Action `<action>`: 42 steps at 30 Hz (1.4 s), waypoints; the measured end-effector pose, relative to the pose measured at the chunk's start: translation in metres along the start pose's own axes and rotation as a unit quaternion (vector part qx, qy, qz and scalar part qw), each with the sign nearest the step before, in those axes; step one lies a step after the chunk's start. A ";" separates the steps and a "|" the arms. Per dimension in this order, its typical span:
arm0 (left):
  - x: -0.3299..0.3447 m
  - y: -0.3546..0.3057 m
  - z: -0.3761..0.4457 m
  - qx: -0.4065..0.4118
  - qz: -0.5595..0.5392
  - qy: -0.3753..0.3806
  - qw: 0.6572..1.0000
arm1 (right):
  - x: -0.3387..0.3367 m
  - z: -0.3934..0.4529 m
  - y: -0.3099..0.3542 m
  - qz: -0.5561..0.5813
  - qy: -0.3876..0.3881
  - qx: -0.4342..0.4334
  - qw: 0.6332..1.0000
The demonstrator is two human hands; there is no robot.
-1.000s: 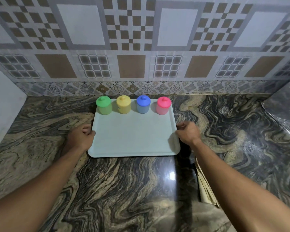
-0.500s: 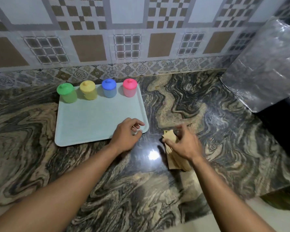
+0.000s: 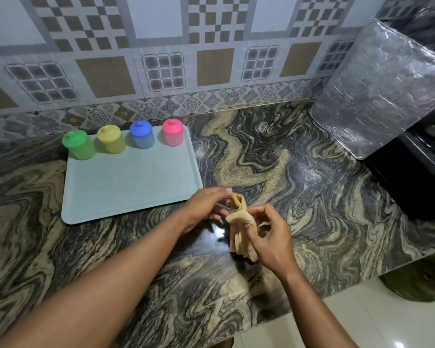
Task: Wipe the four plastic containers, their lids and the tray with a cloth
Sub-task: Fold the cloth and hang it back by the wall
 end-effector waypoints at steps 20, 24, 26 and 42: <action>0.003 -0.082 -0.144 0.209 0.075 -0.205 0.953 | -0.028 -0.016 0.085 0.095 0.032 -0.091 0.991; -0.008 -0.105 -0.164 0.242 0.075 -0.224 0.941 | -0.022 0.001 0.103 0.044 0.067 -0.110 0.991; -0.019 -0.116 -0.175 0.253 0.087 -0.227 0.936 | -0.023 0.015 0.108 0.095 0.074 -0.110 0.987; -0.068 -0.110 -0.245 0.353 0.071 -0.191 0.913 | -0.055 0.052 0.218 0.394 0.219 -0.045 0.891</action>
Point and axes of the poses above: each hand's wrist, its own z-axis towards the middle knuckle, its own x-axis out of the palm, y = z × x, the point moved 5 cm from there along z, towards the middle knuckle, and after that the axes turned 14 degrees about -z, right-handed, at the moved point
